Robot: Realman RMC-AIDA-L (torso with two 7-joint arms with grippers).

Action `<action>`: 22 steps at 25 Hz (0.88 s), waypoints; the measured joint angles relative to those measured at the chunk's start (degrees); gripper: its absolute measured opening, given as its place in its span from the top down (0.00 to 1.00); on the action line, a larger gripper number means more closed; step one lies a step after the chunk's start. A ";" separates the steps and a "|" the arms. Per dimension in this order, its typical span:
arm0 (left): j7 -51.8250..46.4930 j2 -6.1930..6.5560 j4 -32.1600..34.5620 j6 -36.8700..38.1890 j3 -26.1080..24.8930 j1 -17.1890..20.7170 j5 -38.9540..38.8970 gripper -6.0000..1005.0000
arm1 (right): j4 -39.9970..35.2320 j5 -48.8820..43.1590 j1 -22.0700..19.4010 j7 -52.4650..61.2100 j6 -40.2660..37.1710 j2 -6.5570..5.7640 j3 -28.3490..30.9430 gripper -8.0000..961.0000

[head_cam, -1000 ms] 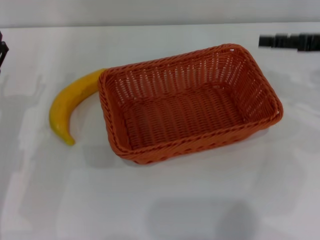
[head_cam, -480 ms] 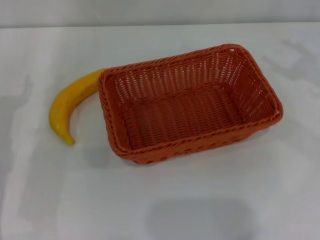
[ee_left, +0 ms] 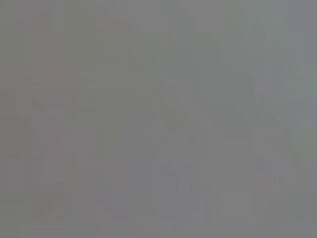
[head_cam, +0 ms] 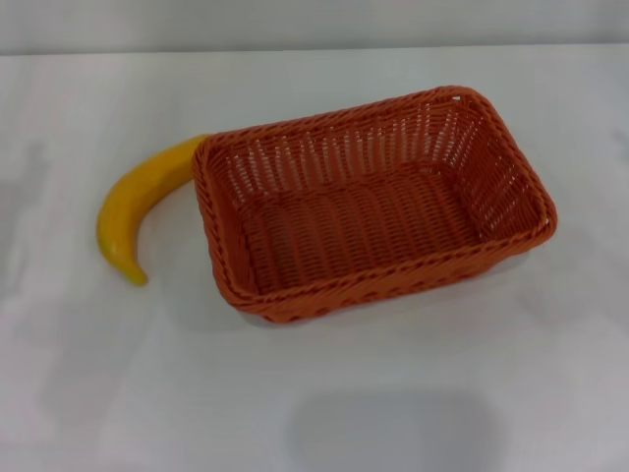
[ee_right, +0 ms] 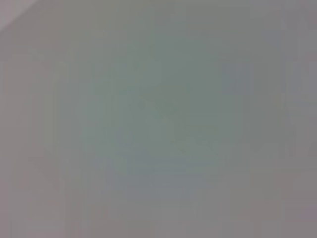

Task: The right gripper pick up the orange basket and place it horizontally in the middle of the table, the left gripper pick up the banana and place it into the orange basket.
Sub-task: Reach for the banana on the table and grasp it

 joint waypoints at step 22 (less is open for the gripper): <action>-48.04 18.20 0.40 2.43 0.76 -26.40 76.05 0.20 | 7.75 -0.16 -2.36 -5.69 3.34 -1.52 1.44 0.09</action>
